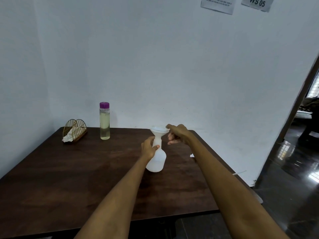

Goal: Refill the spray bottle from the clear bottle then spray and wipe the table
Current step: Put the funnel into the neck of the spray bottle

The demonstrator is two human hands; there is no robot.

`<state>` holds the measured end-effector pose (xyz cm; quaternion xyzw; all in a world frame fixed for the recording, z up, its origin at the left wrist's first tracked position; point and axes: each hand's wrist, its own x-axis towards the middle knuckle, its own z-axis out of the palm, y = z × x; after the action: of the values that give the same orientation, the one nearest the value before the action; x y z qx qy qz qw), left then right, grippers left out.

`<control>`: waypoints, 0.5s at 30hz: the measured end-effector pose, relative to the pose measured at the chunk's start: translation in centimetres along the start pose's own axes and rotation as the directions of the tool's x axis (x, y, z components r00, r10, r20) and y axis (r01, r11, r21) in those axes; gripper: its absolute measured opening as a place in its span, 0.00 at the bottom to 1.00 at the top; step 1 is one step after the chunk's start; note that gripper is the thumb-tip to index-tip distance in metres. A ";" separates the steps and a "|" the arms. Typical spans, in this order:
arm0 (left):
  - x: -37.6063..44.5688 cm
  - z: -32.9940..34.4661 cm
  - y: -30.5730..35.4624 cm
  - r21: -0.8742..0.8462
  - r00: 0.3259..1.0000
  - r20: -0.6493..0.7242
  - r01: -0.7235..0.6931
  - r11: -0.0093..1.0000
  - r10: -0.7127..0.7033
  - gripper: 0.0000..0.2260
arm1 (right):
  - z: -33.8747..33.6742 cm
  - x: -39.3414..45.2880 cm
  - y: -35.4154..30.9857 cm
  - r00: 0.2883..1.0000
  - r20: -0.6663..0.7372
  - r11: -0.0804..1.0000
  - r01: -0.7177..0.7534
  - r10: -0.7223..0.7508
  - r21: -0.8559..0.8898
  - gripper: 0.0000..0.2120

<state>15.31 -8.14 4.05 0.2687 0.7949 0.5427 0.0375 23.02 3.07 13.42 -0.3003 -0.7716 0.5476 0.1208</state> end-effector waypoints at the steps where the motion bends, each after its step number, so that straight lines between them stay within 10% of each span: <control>1: 0.0 -0.1 0.0 -0.001 1.000 0.003 0.002 1.000 -0.002 0.20 | -0.2 -0.1 0.0 1.000 -0.022 1.000 0.010 -0.010 -0.008 0.20; 8: 0.2 -3.2 -0.2 0.059 0.998 0.026 0.051 0.997 -0.052 0.21 | 0.2 0.3 -2.2 0.782 -0.509 0.909 0.173 -0.361 -0.379 0.30; 12: 0.8 -8.0 -1.9 0.261 0.990 0.029 0.128 0.957 -0.140 0.19 | 4.4 0.1 -5.5 0.680 -0.487 0.829 0.363 -0.548 -0.426 0.30; 15: 0.8 -11.8 -4.1 0.416 0.951 0.090 0.233 0.879 -0.295 0.20 | 9.0 0.5 -8.0 0.731 -0.374 0.821 0.494 -0.571 -0.287 0.31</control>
<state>8.91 -18.85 5.40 0.1997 0.9131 0.3362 0.1153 15.32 -5.36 17.29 -0.1912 -0.8197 0.3395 0.4198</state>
